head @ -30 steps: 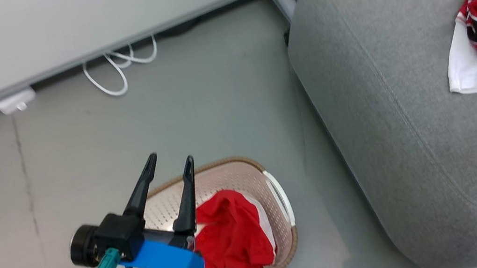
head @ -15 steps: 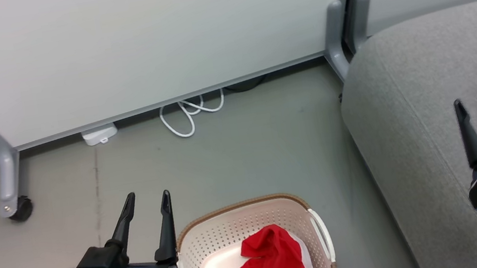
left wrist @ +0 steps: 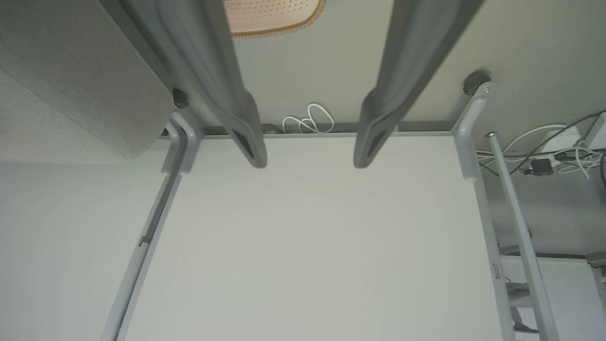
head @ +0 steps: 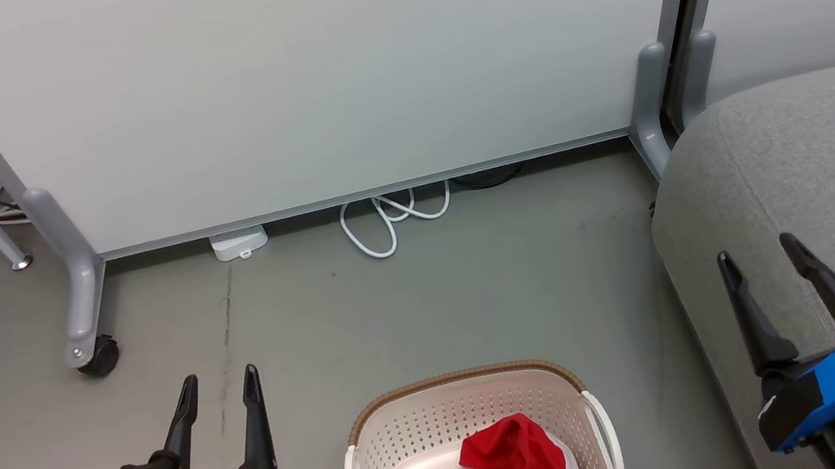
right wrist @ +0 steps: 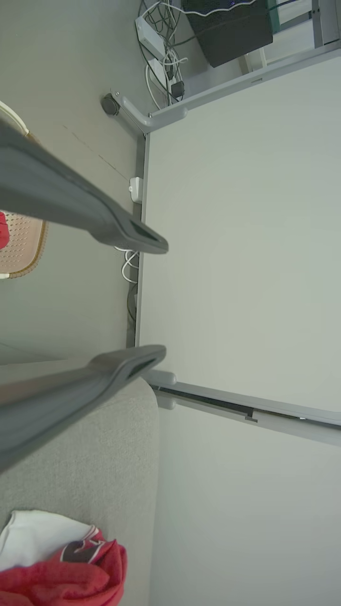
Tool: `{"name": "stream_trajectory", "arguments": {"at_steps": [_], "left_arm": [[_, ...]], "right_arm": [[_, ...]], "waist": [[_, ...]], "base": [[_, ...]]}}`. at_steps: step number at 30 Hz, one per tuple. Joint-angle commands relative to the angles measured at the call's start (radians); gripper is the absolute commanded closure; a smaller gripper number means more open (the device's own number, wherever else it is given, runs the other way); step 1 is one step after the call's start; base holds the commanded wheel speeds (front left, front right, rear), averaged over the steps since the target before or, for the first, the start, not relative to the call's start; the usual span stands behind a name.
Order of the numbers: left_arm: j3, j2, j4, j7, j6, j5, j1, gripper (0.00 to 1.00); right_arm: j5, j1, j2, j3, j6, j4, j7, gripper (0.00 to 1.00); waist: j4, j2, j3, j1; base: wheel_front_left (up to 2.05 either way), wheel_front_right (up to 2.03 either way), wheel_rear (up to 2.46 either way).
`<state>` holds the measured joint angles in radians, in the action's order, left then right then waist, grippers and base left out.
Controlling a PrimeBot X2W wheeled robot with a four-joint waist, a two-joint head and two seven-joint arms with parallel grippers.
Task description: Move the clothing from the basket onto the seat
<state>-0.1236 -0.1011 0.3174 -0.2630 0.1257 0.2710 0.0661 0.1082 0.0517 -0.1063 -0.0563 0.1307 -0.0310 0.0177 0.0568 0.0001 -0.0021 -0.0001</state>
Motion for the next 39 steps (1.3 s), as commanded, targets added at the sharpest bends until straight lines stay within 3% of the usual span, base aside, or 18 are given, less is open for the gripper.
{"name": "stream_trajectory", "arguments": {"at_steps": [1,29,39], "left_arm": [[0.007,0.000,0.002,-0.003,0.006,-0.008,-0.006,0.00],[0.003,-0.001,0.021,-0.003,0.005,-0.001,-0.009,0.00],[-0.025,-0.007,0.016,-0.003,0.005,0.000,0.039,0.00]], "right_arm": [[0.005,-0.019,0.005,0.001,0.000,0.006,0.004,0.00],[0.010,-0.016,0.039,0.023,0.000,-0.032,0.028,0.00],[0.016,0.066,0.024,0.052,0.000,-0.007,0.037,0.00]], "waist": [[0.003,-0.0001,-0.003,0.0001],[-0.013,-0.0001,0.004,0.0001],[-0.063,-0.0001,0.119,0.0001]], "base": [[0.00,0.00,0.00],[0.00,0.00,0.00],[0.00,0.00,0.00]]}}
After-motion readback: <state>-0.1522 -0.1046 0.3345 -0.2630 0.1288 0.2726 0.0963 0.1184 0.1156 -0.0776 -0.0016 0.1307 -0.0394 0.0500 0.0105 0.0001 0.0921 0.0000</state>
